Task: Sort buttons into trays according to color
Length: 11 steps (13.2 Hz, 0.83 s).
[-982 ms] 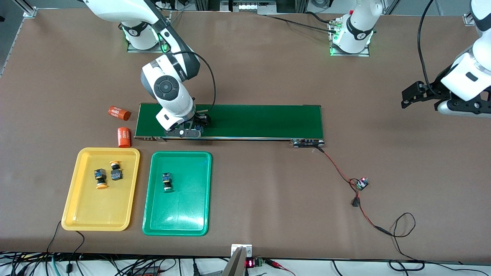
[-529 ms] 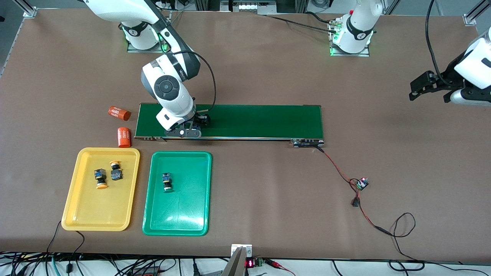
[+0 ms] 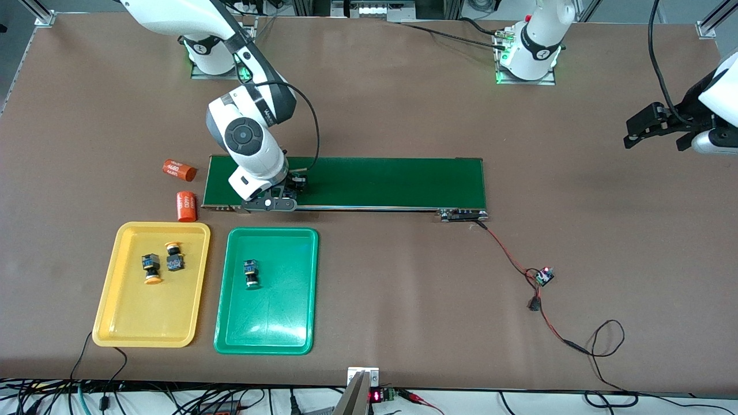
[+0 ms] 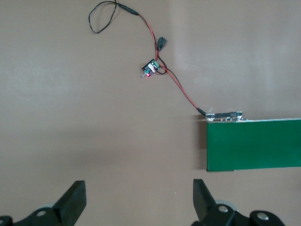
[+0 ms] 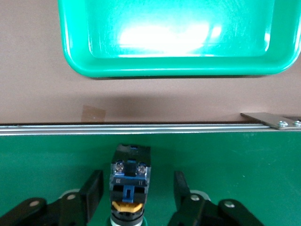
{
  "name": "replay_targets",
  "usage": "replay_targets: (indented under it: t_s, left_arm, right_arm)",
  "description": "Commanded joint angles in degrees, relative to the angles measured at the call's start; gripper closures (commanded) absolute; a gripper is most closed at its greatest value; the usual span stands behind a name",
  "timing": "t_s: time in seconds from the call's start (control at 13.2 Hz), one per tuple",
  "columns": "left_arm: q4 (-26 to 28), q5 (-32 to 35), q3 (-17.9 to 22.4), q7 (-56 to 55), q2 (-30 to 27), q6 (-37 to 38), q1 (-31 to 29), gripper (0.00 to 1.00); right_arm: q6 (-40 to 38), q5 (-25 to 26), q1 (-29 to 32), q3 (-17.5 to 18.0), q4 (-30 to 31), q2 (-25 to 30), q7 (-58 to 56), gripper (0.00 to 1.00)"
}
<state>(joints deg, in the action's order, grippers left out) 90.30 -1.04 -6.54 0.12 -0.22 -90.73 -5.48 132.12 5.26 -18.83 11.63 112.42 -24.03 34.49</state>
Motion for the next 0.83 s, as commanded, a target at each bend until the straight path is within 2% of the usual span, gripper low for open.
replay_targets:
  t_s: [0.0, 0.08, 0.23, 0.38, 0.6, 0.76]
  left_arm:
    - [-2.06, 0.25, -0.05, -0.91, 0.66, 1.69, -0.06, 0.00]
    - [-2.06, 0.25, -0.05, -0.91, 0.66, 1.78, -0.06, 0.00]
    - [-2.06, 0.34, -0.05, -0.82, 0.66, 1.87, -0.06, 0.00]
    - [-2.06, 0.52, -0.14, -0.56, 0.66, 1.87, -0.06, 0.00]
    - [-2.06, 0.52, -0.05, -0.21, 0.66, 1.87, -0.06, 0.00]
    - [-2.06, 0.60, -0.05, -0.12, 0.75, 1.78, -0.06, 0.00]
  right_arm:
    - [-0.11, 0.98, -0.50, -0.55, -1.15, -0.85, -0.48, 0.39]
    - [-0.11, 1.06, -0.50, -0.55, -1.15, -1.02, -0.48, 0.43]
    - [-0.11, 1.07, -0.50, -0.64, -1.15, -1.11, -0.48, 0.61]
    - [-0.11, 1.07, -0.50, -0.73, -1.23, -1.11, -0.48, 0.73]
    - [-0.37, 1.07, -0.50, -1.60, -2.98, -1.02, -1.26, 0.78]
    - [-4.04, 1.07, -0.50, -3.36, -5.79, 0.46, -4.59, 0.79]
